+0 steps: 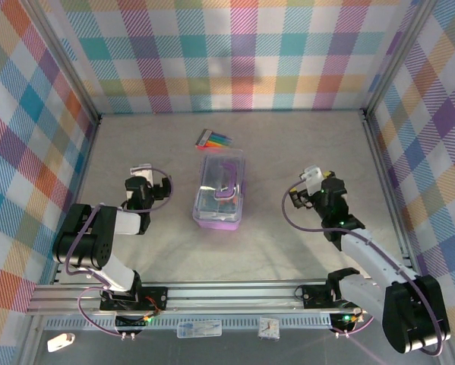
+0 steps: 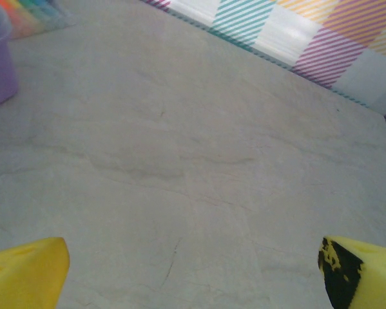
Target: Pack the tool kit
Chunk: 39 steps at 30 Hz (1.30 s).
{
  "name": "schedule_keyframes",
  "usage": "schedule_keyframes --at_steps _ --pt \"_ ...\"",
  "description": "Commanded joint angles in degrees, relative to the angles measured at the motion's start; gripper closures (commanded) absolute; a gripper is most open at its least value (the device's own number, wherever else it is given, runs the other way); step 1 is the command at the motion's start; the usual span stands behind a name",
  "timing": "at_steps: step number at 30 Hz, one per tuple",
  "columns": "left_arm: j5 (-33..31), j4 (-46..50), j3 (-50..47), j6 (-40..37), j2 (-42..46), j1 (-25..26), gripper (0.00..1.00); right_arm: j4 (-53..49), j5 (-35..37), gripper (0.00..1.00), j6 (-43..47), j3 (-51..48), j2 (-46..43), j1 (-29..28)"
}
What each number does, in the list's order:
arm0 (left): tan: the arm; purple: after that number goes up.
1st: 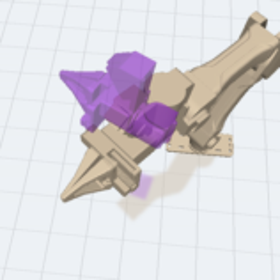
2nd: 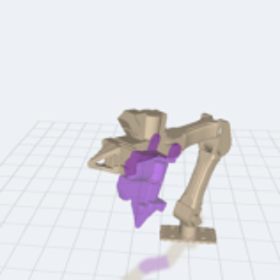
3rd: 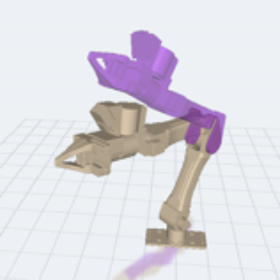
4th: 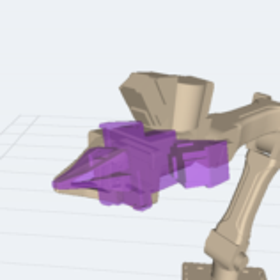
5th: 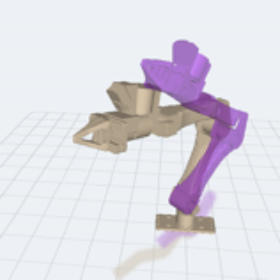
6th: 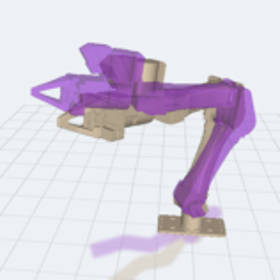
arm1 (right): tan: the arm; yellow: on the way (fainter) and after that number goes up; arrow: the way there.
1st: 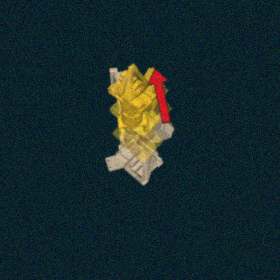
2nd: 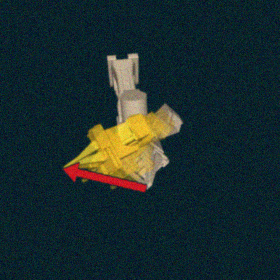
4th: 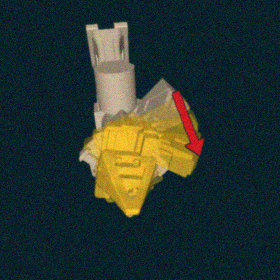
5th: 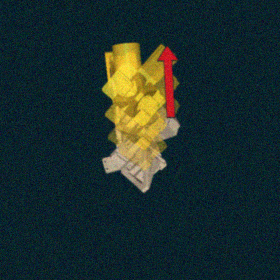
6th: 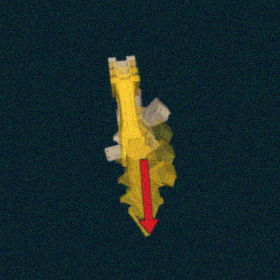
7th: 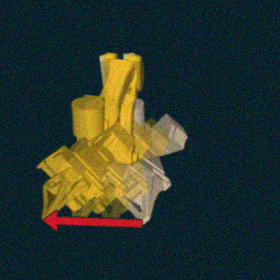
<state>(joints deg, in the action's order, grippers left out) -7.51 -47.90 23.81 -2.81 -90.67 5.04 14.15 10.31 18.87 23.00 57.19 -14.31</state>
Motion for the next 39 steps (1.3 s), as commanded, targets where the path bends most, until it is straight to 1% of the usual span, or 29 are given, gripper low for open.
schedule_keyframes --at_steps 1,6,8,12,13,15,16,18,23,24,26,28,29,30,39 --pt "1.36 -0.26 0.21 0.43 0.32 -0.46 0.00 11.58 -3.58 0.01 -5.83 -3.05 3.17 1.63" --pt "1.47 -0.28 0.22 0.44 0.32 -0.46 0.00 27.82 -4.90 0.01 -8.94 -6.27 12.83 3.44" --pt "1.49 -0.30 0.19 0.44 0.32 -0.44 0.00 30.41 -5.57 0.01 -8.95 -6.25 16.33 4.01" --pt "1.51 -0.26 0.19 0.44 0.32 -0.45 0.00 30.17 -7.70 0.01 -7.20 -4.37 18.92 4.22" --pt "1.47 -0.22 0.25 0.43 0.32 -0.47 0.00 31.37 -7.55 0.01 -7.18 -4.55 19.73 4.24" --pt "1.47 -0.31 0.21 0.43 0.34 -0.47 0.00 37.14 -8.30 0.01 -8.76 -5.45 23.19 5.38" --pt "1.52 -0.23 0.19 0.42 0.37 -0.43 0.00 39.18 -7.47 0.01 -9.33 -5.32 24.30 5.64" --pt "1.53 -0.20 0.20 0.44 0.32 -0.44 0.00 35.43 -10.14 0.01 -10.23 -4.44 23.12 7.14" --pt "1.46 -0.18 0.26 0.43 0.32 -0.48 0.00 32.20 -10.05 0.01 -12.54 -1.51 25.12 9.47" --pt "1.53 -0.18 0.20 0.38 0.32 -0.42 0.00 31.97 -9.39 0.01 -15.30 -0.92 26.33 10.21" --pt "1.46 -0.20 0.26 0.43 0.32 -0.47 0.00 36.36 -10.22 0.01 -17.87 -0.60 31.01 12.34" --pt "1.57 -0.20 0.18 0.44 0.32 -0.46 0.00 31.08 -11.35 0.01 -18.95 1.32 30.30 13.74" --pt "1.49 -0.18 0.26 0.43 0.32 -0.46 0.00 32.85 -11.60 0.01 -19.09 1.03 31.09 13.86" --pt "1.58 -0.27 0.19 0.44 0.31 -0.35 0.00 31.50 -11.62 0.01 -19.05 1.22 30.48 13.99" --pt "1.53 -0.18 0.19 0.44 0.26 -0.48 0.00 32.01 -11.65 0.01 -18.96 1.08 30.70 14.06"
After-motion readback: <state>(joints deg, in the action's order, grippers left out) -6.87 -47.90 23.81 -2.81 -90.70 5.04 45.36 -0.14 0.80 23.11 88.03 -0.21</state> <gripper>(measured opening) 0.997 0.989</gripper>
